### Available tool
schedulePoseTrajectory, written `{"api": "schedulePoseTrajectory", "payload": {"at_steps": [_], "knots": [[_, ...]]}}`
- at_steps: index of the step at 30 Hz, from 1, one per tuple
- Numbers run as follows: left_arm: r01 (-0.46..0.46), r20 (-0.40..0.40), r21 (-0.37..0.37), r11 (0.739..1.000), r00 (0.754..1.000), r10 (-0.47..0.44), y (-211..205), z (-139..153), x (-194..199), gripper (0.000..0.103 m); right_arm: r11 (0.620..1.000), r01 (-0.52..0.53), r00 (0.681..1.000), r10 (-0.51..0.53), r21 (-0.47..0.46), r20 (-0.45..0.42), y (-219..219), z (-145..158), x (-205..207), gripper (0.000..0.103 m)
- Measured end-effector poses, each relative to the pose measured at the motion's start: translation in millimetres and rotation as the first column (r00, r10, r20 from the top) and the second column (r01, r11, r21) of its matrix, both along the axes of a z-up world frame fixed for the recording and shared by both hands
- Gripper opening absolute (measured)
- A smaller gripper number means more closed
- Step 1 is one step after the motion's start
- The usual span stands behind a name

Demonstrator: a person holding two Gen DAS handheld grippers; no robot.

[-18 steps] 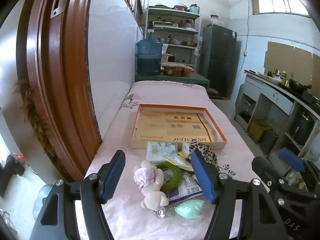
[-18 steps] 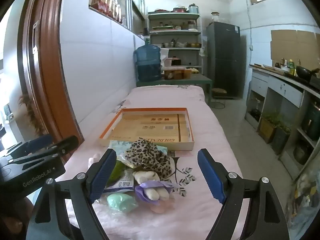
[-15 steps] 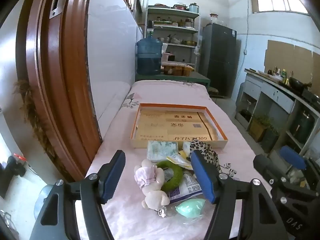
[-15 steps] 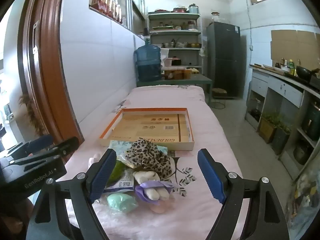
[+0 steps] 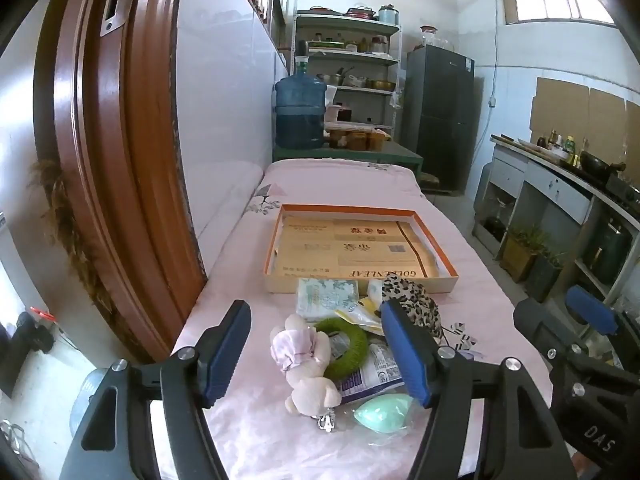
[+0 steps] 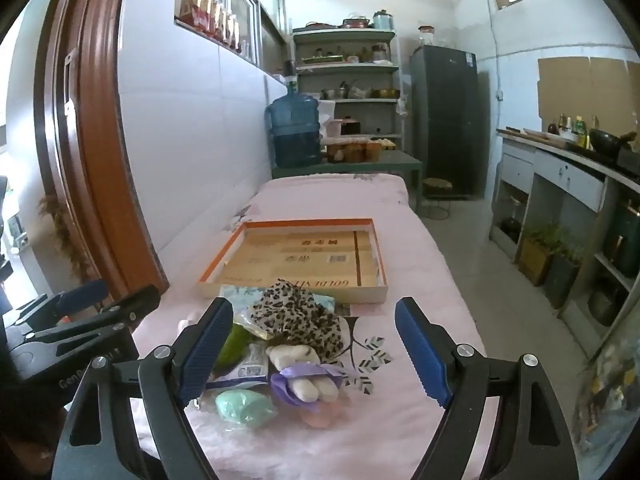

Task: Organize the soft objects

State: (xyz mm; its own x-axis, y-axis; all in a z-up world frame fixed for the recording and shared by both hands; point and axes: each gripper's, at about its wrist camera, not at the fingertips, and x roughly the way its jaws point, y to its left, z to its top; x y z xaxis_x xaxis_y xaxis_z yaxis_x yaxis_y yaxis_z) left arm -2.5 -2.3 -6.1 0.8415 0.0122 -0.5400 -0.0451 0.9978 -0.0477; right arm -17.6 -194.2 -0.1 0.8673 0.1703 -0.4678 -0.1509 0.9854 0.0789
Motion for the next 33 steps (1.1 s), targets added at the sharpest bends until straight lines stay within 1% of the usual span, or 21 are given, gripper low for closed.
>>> {"api": "schedulePoseTrajectory", "payload": {"at_steps": [5,10,19,33], "knots": [[-0.002,0.0,0.003,1.0,1.0,0.002,-3,-1,-1,0.068,1.0,-0.003,1.0,0.003,0.006,-0.014,-2,-1,1,0.084],[-0.001,-0.011,-0.018,1.0,1.0,0.001,0,-4,-1,0.068,1.0,-0.008,0.999,0.008,0.005,-0.032,-1,-8,6,0.084],[0.005,-0.015,-0.025,1.0,1.0,-0.006,2,-8,0,0.068,1.0,-0.017,0.999,0.017,0.001,-0.042,2,-12,6,0.084],[0.006,-0.015,-0.028,1.0,1.0,-0.006,4,-7,1,0.068,1.0,-0.019,0.998,0.019,0.003,-0.057,2,-16,9,0.084]]}}
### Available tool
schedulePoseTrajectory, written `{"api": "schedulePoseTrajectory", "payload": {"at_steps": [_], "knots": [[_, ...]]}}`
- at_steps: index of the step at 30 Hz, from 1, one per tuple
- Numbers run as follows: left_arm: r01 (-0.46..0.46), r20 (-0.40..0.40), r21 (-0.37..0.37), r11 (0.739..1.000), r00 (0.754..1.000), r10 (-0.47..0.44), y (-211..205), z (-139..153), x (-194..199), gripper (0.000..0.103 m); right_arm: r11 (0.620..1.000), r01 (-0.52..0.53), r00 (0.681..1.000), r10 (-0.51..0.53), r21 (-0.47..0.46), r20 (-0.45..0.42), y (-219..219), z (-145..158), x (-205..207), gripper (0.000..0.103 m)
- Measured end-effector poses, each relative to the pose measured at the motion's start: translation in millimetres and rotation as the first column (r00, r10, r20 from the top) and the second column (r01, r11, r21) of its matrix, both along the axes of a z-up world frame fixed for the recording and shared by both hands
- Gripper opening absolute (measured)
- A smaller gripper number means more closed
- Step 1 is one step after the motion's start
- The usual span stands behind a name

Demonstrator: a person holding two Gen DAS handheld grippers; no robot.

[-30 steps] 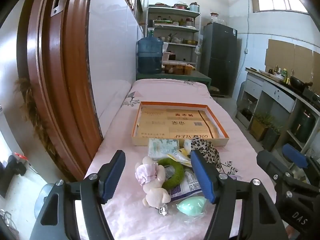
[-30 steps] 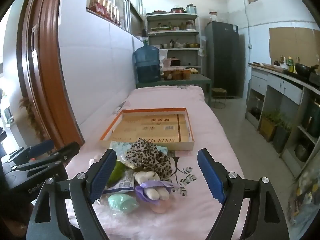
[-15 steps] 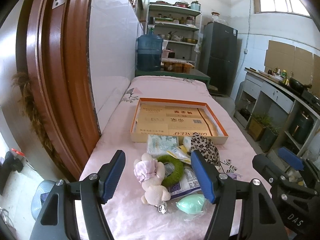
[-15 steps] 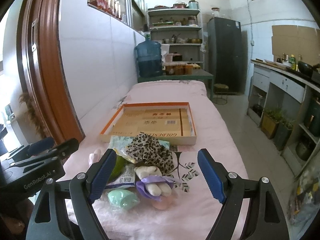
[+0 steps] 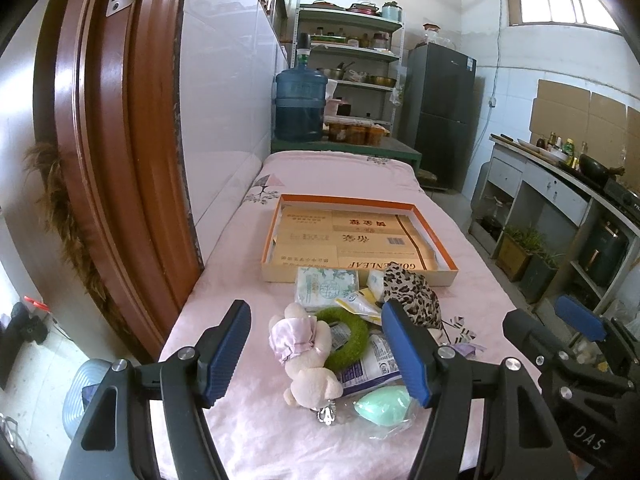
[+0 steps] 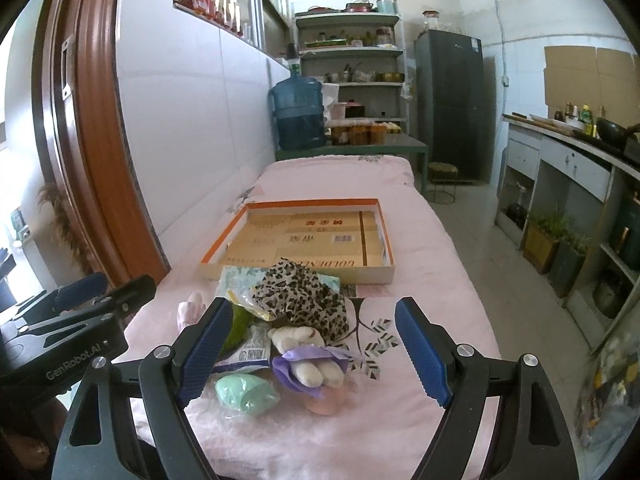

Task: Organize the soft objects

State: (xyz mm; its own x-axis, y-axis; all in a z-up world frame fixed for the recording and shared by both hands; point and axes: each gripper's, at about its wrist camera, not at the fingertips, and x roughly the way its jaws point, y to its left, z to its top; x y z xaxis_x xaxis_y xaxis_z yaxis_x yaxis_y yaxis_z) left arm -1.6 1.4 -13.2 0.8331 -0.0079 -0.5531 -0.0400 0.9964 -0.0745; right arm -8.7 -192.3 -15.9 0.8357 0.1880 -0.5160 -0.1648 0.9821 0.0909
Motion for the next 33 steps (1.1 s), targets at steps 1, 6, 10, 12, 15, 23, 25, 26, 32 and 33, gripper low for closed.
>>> {"api": "schedulePoseTrajectory", "payload": {"at_steps": [1,6,10,12,15,23,25,26,32,33], "knots": [[0.0,0.0,0.001,1.0,1.0,0.0,-0.2,-0.9,-0.1,0.068,1.0,0.001,1.0,-0.001,-0.001,0.0,1.1,-1.0,0.8,0.084],[-0.002,-0.002,0.002,1.0,1.0,0.002,0.3,-2.2,0.1,0.068,1.0,-0.001,1.0,0.001,-0.002,-0.002,1.3,-3.3,1.0,0.084],[-0.008,-0.004,0.008,1.0,1.0,0.008,2.2,-6.9,-1.6,0.068,1.0,-0.005,1.0,0.006,0.002,-0.008,1.5,-4.6,0.9,0.084],[-0.01,-0.007,0.01,1.0,1.0,0.01,2.6,-8.0,-1.3,0.068,1.0,-0.007,1.0,0.007,0.002,-0.011,3.0,-5.9,1.9,0.084],[-0.012,-0.011,0.013,1.0,1.0,0.012,2.6,-10.2,-0.9,0.068,1.0,-0.008,1.0,0.008,0.001,-0.013,4.0,-6.8,2.1,0.084],[-0.014,-0.012,0.013,1.0,1.0,0.014,2.6,-9.6,-0.1,0.068,1.0,-0.008,1.0,0.008,0.002,-0.014,4.5,-7.0,2.2,0.084],[-0.013,-0.013,0.013,1.0,1.0,0.014,2.3,-9.3,0.0,0.068,1.0,-0.009,1.0,0.009,0.0,-0.013,4.8,-7.3,2.1,0.084],[-0.013,-0.013,0.013,1.0,1.0,0.013,2.8,-10.1,-0.2,0.068,1.0,-0.009,1.0,0.009,-0.001,-0.013,4.7,-7.4,2.0,0.084],[-0.013,-0.013,0.015,1.0,1.0,0.013,2.0,-10.2,-0.3,0.068,1.0,-0.01,1.0,0.01,-0.001,-0.015,6.4,-8.8,3.0,0.084],[-0.012,-0.013,0.014,1.0,1.0,0.012,2.2,-10.0,-0.4,0.068,1.0,-0.011,1.0,0.011,-0.001,-0.015,6.5,-9.3,3.0,0.084]]}}
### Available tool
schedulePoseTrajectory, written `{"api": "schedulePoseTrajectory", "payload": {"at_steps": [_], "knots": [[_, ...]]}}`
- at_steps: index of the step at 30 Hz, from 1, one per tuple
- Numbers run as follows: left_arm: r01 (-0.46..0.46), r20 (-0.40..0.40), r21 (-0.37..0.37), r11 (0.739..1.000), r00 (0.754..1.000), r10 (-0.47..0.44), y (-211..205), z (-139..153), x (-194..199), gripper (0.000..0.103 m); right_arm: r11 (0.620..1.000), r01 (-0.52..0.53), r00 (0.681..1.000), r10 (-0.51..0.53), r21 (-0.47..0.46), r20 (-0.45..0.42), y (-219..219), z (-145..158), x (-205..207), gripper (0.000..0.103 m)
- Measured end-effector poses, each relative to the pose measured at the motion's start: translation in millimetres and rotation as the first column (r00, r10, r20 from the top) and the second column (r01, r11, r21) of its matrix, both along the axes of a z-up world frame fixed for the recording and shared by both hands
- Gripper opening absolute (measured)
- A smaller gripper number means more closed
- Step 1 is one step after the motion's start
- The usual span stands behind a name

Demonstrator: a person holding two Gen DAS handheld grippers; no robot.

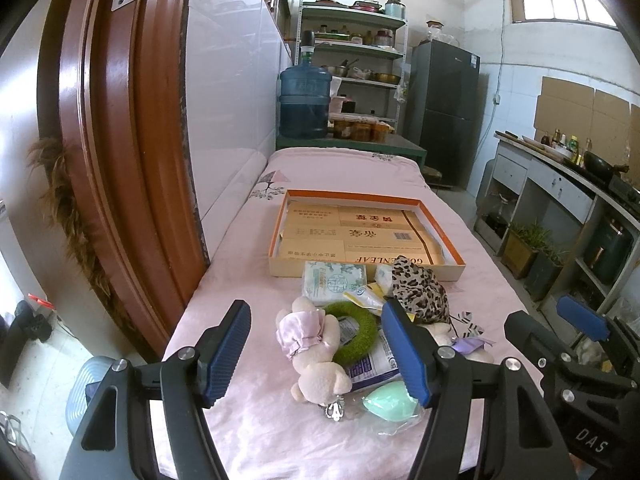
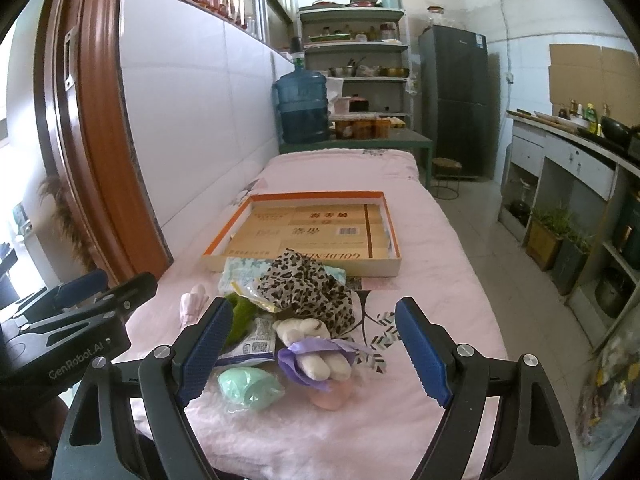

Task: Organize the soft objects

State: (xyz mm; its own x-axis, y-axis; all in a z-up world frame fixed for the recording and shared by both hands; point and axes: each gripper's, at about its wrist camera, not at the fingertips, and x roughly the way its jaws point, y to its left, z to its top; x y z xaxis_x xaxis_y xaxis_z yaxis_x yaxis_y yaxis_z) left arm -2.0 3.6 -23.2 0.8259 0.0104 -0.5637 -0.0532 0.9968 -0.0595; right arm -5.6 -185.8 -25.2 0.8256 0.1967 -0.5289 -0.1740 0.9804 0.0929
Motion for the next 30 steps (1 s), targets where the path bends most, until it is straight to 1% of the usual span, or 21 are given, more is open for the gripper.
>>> {"api": "schedulePoseTrajectory", "payload": {"at_steps": [15,19,25,30], "knots": [[-0.001,-0.002,-0.003,1.0,1.0,0.001,1,0,0,0.068,1.0,-0.005,1.0,0.005,-0.004,-0.009,2,-3,-1,0.084],[-0.006,-0.002,-0.014,1.0,1.0,0.006,5,-3,-1,0.068,1.0,-0.008,1.0,0.008,-0.01,-0.019,2,-5,2,0.084],[0.005,-0.006,-0.033,0.999,1.0,-0.006,17,-8,4,0.068,0.999,-0.032,0.998,0.031,-0.019,-0.053,3,-6,12,0.084],[0.029,-0.054,-0.052,0.998,0.998,-0.031,27,-24,11,0.068,0.999,-0.042,0.993,0.041,-0.003,-0.107,1,-14,31,0.084]]}}
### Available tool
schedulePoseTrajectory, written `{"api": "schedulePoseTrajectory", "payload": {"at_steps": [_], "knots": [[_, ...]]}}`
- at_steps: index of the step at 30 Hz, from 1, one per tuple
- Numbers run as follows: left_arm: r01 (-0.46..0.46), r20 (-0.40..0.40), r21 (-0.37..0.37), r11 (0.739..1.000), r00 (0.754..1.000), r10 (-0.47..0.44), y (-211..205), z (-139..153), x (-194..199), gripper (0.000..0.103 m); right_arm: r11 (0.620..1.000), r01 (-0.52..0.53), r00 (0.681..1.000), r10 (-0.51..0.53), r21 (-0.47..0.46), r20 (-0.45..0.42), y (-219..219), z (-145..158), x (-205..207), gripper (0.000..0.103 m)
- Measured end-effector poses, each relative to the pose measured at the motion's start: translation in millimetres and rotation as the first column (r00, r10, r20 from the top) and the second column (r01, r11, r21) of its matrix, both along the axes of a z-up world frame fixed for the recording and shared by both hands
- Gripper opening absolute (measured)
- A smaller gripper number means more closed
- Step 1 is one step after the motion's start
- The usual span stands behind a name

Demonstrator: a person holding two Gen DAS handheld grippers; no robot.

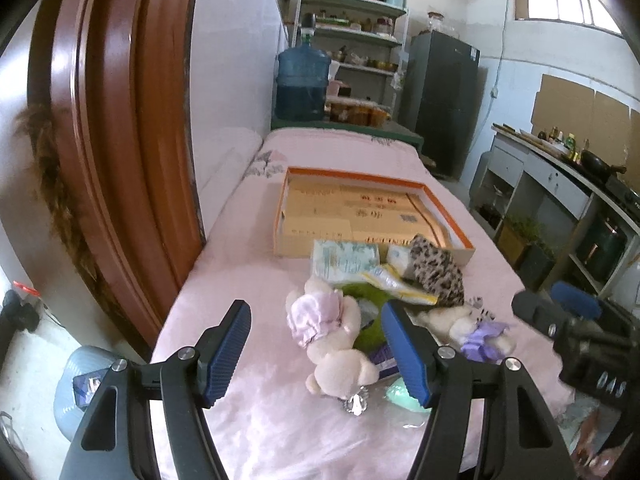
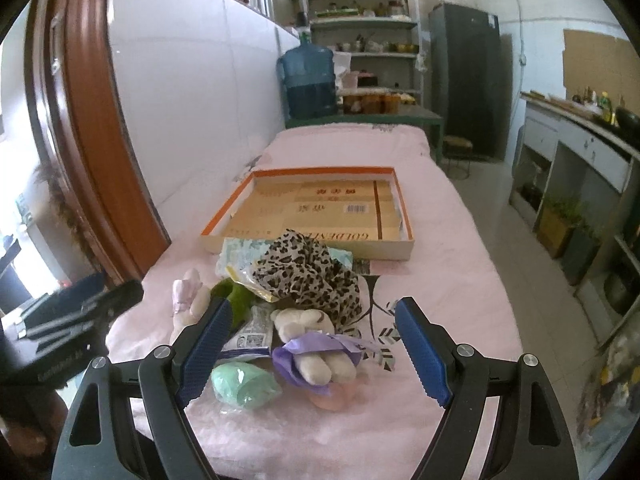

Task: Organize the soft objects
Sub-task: 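Grasp the pink-bowed bear with the left tool while the right grasps the leopard scrunchie, then carry the pink-bowed bear and leopard scrunchie into the box lid with both tools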

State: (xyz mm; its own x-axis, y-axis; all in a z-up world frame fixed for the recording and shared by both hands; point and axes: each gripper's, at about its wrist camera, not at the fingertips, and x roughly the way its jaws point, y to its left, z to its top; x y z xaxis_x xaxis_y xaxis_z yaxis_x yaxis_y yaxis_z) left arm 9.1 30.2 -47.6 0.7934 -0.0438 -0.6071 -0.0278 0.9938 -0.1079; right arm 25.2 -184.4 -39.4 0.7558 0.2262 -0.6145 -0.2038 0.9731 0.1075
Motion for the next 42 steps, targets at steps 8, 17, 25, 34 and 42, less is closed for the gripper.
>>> {"api": "schedulePoseTrajectory", "payload": {"at_steps": [8,17,25,34,42], "knots": [[0.043,-0.044,-0.021,0.999,0.998,-0.044,0,-20,23,0.068,1.0,-0.009,1.0,0.008,-0.014,-0.029,4,-9,33,0.084],[0.062,-0.096,-0.001,0.998,0.993,-0.062,-5,-45,57,0.065,0.999,-0.05,0.996,0.05,-0.006,-0.076,13,-28,70,0.084],[0.051,-0.134,-0.035,0.998,0.989,-0.055,2,-60,70,0.065,0.996,-0.083,0.99,0.084,0.013,-0.116,22,-45,92,0.084],[0.06,-0.163,-0.135,0.989,0.983,-0.082,10,-76,78,0.051,0.987,-0.13,0.975,0.145,0.097,-0.168,20,-58,98,0.029],[0.07,-0.123,-0.157,0.985,0.988,-0.09,14,-69,76,0.042,0.984,-0.121,0.984,0.136,0.134,-0.111,7,-42,87,0.02]]}}
